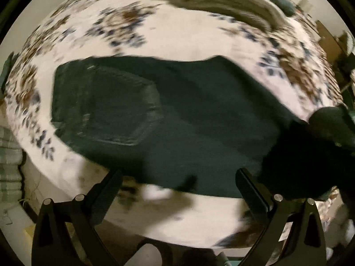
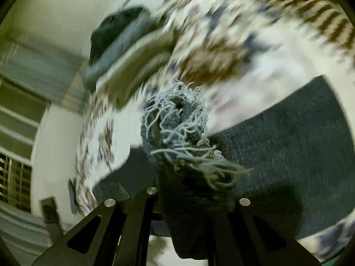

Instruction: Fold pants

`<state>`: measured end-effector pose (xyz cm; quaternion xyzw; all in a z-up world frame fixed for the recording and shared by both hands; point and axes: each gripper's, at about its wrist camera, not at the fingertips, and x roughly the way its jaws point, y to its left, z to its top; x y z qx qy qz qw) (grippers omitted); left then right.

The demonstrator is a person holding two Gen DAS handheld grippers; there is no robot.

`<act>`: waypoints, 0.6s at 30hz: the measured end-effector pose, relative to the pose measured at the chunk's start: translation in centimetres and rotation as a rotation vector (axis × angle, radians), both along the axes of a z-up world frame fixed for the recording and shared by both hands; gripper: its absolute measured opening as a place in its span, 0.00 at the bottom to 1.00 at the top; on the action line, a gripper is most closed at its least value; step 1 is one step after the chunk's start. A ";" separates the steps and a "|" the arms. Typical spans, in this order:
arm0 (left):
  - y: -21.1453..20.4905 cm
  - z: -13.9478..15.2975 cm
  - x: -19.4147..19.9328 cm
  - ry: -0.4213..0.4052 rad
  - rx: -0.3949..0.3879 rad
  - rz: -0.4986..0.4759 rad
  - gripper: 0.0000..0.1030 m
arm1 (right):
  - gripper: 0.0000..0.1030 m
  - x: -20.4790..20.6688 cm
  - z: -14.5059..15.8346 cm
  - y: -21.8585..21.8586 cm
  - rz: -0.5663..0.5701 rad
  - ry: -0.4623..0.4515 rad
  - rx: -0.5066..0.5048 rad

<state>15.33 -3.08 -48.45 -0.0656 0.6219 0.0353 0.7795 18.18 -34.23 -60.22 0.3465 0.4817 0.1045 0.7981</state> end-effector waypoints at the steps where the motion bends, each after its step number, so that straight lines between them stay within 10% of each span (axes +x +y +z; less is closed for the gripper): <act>1: 1.0 0.0 -0.2 -0.007 -0.001 0.006 1.00 | 0.07 0.7 -1.5 2.6 0.038 0.033 -0.010; 5: 4.0 0.2 -0.4 -0.050 0.002 0.030 1.00 | 0.29 2.6 -5.5 8.2 0.128 0.153 -0.136; 9: 5.2 0.4 0.2 -0.048 -0.035 0.062 1.00 | 0.75 3.5 -5.5 11.3 0.324 0.191 -0.100; 13: 3.9 1.0 1.4 -0.065 -0.057 0.035 1.00 | 0.79 1.4 -2.4 7.3 0.275 0.170 0.046; 18: -1.4 -0.9 3.3 -0.055 -0.053 -0.042 1.00 | 0.79 -0.3 -0.5 -1.4 0.038 0.236 -0.152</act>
